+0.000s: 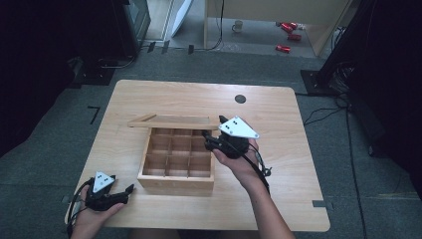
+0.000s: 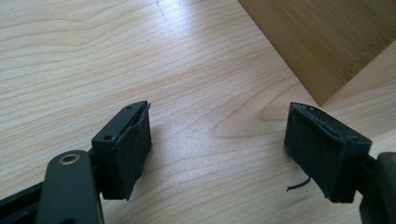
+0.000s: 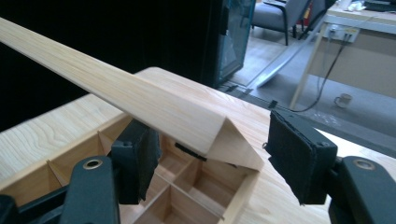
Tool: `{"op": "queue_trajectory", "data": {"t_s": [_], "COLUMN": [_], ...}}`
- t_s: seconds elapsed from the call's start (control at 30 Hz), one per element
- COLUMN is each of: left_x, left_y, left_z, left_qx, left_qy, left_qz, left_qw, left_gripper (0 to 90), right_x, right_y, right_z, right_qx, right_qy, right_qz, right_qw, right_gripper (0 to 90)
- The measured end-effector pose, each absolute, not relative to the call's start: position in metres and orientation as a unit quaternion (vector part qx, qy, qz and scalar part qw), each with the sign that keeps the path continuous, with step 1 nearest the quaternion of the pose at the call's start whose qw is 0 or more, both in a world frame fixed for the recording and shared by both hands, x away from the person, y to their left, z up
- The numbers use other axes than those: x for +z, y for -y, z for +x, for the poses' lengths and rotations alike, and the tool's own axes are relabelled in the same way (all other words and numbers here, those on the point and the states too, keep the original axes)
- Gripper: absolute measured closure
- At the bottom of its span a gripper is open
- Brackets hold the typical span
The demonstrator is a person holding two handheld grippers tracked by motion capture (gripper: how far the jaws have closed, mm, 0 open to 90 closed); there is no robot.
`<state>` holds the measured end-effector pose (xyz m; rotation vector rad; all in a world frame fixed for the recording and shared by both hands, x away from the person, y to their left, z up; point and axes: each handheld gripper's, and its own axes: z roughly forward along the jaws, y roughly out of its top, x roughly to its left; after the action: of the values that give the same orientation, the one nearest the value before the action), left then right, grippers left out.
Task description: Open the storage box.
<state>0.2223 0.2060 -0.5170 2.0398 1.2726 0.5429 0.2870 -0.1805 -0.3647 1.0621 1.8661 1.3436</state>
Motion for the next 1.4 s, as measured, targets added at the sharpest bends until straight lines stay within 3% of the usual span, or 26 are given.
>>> {"op": "queue_trajectory", "data": {"t_s": [1.4], "left_x": [-0.517], "left_y": [-0.208], "left_z": [0.224], "left_qx": [0.199], "left_qy": [-0.491], "left_qz": [0.776], "left_qw": [0.341], "left_gripper": [23.9], "right_x": [-0.386], "right_y": [0.182], "right_z": [0.367], "right_qx": [0.528], "right_qy": [-0.691], "right_qz": [0.422], "right_qw": [0.257], "right_gripper": [41.2]}}
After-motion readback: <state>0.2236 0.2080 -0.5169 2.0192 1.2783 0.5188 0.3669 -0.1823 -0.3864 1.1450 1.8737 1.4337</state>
